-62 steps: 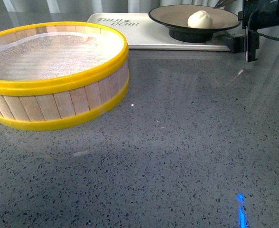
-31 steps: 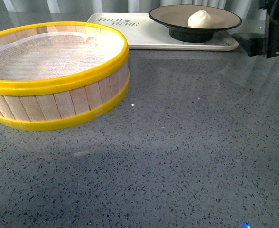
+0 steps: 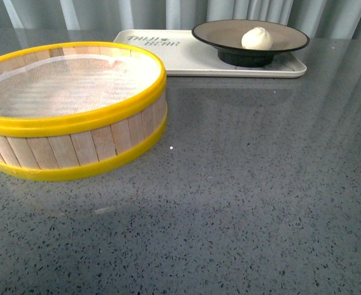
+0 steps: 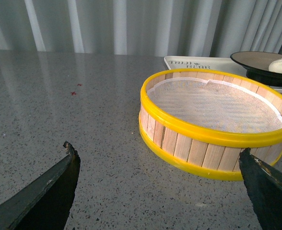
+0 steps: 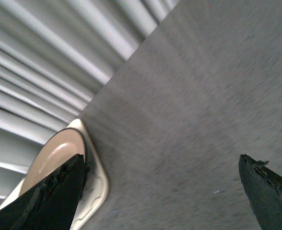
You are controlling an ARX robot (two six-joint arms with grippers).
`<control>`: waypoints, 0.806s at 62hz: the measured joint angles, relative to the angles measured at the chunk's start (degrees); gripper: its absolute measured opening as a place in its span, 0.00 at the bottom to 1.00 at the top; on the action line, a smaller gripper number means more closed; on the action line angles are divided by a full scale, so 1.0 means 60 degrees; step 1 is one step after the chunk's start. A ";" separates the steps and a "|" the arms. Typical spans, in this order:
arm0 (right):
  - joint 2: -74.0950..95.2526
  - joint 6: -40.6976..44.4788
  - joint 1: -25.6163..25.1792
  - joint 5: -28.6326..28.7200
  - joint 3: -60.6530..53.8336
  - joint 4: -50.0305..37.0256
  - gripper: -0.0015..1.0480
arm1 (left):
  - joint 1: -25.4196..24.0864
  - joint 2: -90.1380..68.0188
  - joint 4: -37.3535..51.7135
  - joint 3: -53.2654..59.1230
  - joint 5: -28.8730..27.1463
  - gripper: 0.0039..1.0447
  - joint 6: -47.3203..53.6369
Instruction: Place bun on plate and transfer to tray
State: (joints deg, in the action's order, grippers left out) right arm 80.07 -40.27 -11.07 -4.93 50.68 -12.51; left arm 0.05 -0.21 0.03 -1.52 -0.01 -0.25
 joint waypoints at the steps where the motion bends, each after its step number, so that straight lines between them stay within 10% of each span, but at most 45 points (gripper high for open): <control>1: -0.0120 0.0168 -0.0109 0.0029 -0.0095 -0.0033 0.92 | 0.0000 0.0000 0.0000 0.0000 0.0000 0.94 0.0004; 14: -0.2619 0.3606 -0.2131 0.1009 -0.2113 -0.1089 0.92 | 0.0000 0.0000 0.0000 0.0004 0.0000 0.94 0.0004; 24: -0.3683 0.5836 -0.2280 0.4459 -0.3574 -0.2903 0.68 | 0.0000 -0.0004 0.0000 0.0004 0.0007 0.94 0.0004; 43: -0.5788 0.6619 -0.0525 0.3034 -0.6189 -0.3129 0.07 | 0.0000 0.0000 0.0000 0.0000 0.0000 0.94 0.0004; 50: -0.6368 0.6677 -0.0076 0.2707 -0.6666 -0.3053 0.02 | 0.0000 0.0000 0.0000 0.0000 -0.0004 0.94 0.0004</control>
State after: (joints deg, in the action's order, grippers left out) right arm 41.87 -0.21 -11.53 11.31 10.68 -30.83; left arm 0.05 -0.21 0.03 -1.52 -0.03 -0.23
